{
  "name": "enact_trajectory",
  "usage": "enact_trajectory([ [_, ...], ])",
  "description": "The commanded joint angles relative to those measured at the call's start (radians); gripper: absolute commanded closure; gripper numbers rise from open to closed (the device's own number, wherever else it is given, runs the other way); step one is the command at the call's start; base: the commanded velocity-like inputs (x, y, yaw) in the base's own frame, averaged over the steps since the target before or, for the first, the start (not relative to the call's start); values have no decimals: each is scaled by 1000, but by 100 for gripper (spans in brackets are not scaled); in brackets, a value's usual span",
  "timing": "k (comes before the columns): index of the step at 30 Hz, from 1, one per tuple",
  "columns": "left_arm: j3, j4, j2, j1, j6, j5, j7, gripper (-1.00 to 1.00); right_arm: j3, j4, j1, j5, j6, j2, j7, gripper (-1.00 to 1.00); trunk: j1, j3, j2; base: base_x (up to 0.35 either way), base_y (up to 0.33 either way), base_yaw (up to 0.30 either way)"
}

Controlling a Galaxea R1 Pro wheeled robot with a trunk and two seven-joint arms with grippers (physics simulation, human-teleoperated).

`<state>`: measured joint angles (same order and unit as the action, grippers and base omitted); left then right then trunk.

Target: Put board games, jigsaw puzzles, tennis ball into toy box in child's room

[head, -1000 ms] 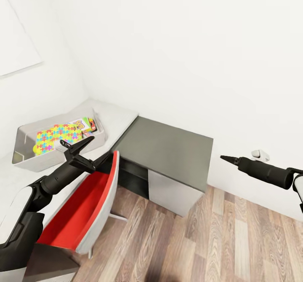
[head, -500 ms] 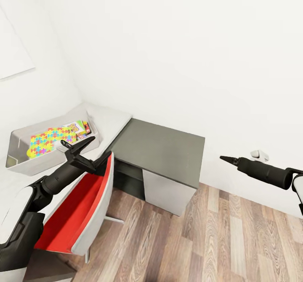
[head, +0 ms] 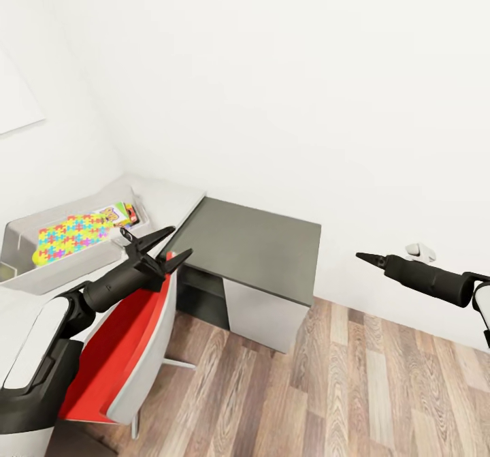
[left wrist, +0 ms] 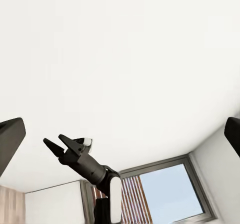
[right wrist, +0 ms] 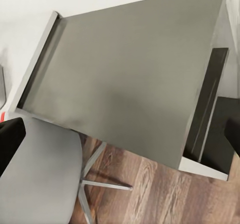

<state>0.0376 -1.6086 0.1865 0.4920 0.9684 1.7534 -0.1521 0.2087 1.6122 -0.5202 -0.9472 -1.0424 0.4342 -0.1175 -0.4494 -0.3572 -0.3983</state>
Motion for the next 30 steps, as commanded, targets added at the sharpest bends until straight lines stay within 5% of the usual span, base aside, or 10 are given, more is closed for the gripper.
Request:
enact_trajectory([
  [1,1,0,0,1,3,-8,-8,-100,1,0,-1,10,-5,0,-10,-100,-1,0,-2,-1,0,-102],
  [16,-6,1,-7,6,-1,-42,7,-100,-1,0,-1,11,-5,-1,-10,-100,-1,24,-2,0,0,-102],
  [30,-7,1,-25,15,-2,-69,127,-100,-12,-1,-1,49,-5,-9,59,-100,-1,47,-2,0,0,-102],
])
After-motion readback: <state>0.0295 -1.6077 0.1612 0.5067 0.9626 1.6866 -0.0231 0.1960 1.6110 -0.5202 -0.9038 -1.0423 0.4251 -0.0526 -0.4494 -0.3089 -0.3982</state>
